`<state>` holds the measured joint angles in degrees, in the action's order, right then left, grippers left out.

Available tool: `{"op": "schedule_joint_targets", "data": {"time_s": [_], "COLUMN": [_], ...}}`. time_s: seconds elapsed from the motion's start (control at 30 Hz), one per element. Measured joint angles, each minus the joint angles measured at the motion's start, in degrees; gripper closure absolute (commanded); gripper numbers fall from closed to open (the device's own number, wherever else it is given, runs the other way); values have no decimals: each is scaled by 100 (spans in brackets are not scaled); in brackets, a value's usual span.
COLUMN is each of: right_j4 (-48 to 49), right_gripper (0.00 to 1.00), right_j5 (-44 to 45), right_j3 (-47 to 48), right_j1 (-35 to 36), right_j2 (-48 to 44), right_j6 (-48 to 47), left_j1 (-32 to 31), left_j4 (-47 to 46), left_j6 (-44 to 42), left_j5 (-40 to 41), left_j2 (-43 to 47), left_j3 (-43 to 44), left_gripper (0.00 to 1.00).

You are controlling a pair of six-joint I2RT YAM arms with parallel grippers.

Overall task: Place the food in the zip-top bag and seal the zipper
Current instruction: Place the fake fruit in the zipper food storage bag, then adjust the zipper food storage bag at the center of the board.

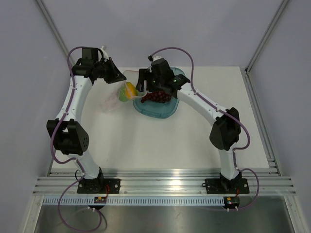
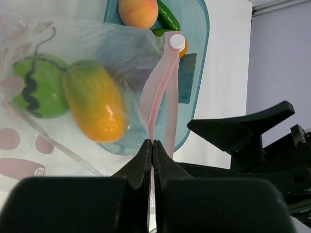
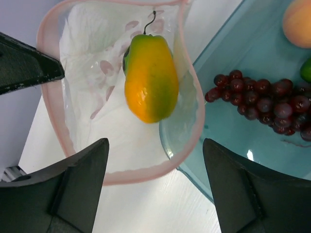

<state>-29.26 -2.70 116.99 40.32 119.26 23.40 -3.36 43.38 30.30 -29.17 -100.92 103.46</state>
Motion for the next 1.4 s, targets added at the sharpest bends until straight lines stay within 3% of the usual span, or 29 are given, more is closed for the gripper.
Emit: {"op": "schedule_joint_targets", "data": {"time_s": [0.1,0.27,0.5,0.53,0.63,1.03,1.17,1.2,1.23,1.4], "right_j4": [271,586,693,688,636,393,323,280,216,-44], "right_gripper": [20,24,76,87,100,98,78,69,50,44], "right_j5": [-20,-439,-949,-1016,-1139,-1204,-1281,-1300,-1311,-1272], "right_j3": [-562,-704,-680,-680,-634,514,811,815,817,837], "right_j1": [-114,-516,-586,-577,-560,-555,-555,-555,-555,-575], "right_j2": [-391,-348,85,118,149,284,693,745,807,894], "right_j6": [354,861,1115,1126,1067,658,568,540,511,286], "left_j1": [7,28,31,31,31,225,223,221,223,223], "left_j4": [-2,-20,-20,-20,-13,216,372,376,415,538], "left_j6": [2,4,20,20,17,-118,-210,-232,-256,-352], "left_j5": [-4,-17,-22,-22,-22,448,748,807,874,1091], "left_j2": [39,125,164,166,179,734,800,800,800,800], "left_j3": [0,-9,-11,-11,-11,-11,-13,-28,-35,-33], "left_gripper": [100,100,100,100,100,100,100,100,100,100]}}
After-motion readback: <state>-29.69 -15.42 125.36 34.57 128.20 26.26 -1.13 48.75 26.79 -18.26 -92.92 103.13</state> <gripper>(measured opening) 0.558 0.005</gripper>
